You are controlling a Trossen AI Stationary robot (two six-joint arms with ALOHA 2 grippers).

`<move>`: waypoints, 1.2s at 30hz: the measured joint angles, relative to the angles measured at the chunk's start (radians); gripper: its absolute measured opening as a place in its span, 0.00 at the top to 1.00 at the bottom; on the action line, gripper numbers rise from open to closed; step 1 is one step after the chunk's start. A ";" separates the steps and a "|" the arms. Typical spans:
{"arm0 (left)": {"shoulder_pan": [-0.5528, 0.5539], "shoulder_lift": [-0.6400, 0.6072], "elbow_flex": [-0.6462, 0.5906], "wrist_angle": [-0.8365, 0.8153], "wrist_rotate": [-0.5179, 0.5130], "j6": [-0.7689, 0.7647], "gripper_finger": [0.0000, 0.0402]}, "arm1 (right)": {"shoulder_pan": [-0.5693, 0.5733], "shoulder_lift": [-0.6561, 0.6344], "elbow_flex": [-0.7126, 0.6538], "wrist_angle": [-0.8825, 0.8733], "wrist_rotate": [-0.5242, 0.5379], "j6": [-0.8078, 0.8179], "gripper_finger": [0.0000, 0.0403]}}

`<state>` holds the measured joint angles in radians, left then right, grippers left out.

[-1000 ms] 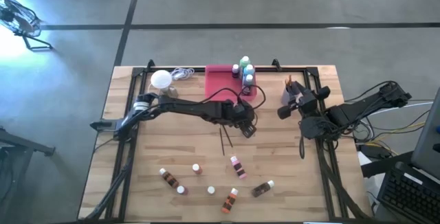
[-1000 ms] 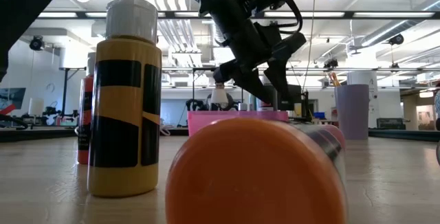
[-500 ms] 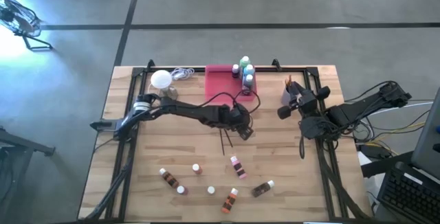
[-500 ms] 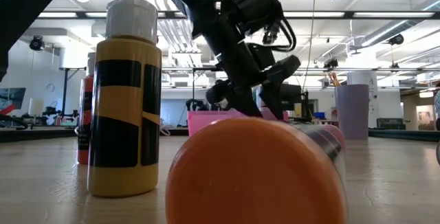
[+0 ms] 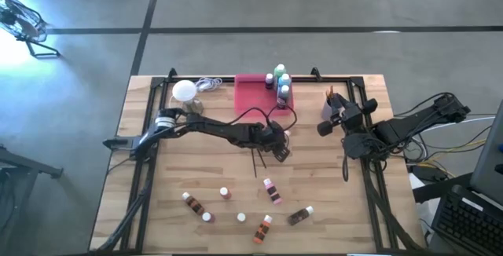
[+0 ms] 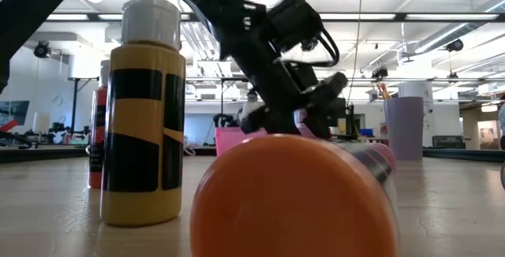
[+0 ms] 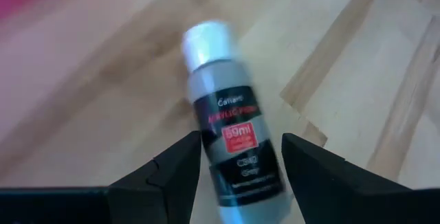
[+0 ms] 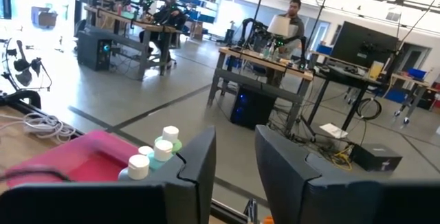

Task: Pick & Place Paint Supplies
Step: Put the grey black paint bottle into the pink bin

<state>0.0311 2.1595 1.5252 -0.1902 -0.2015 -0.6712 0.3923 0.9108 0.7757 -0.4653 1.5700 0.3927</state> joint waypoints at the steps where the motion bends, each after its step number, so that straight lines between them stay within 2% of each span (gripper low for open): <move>1: 0.000 0.011 0.000 0.002 0.014 0.000 0.47 | 0.000 0.000 0.000 0.000 0.000 0.000 0.74; 8: 0.000 0.062 0.025 0.026 0.086 0.015 0.35 | 0.000 0.000 0.000 -0.002 0.000 -0.003 0.68; 12: -0.001 0.060 0.024 0.030 0.074 0.079 0.33 | 0.000 0.001 0.000 -0.001 0.000 -0.003 0.65; 17: 0.000 0.051 0.022 0.026 0.071 0.092 0.39 | 0.000 0.001 0.000 -0.002 0.000 -0.003 0.62; 23: 0.001 0.050 0.021 0.021 0.069 0.101 0.52 | 0.000 0.001 0.000 -0.002 0.000 -0.003 0.60; 29: 0.001 0.048 0.021 0.029 0.073 0.101 0.63 | 0.000 0.001 0.000 -0.002 0.000 -0.008 0.63; 36: 0.000 0.047 0.025 0.024 0.086 0.155 0.65 | 0.000 0.001 0.000 -0.002 0.000 -0.011 0.70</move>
<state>0.0315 2.2063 1.5501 -0.1663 -0.1154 -0.5157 0.3921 0.9119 0.7757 -0.4671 1.5697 0.3817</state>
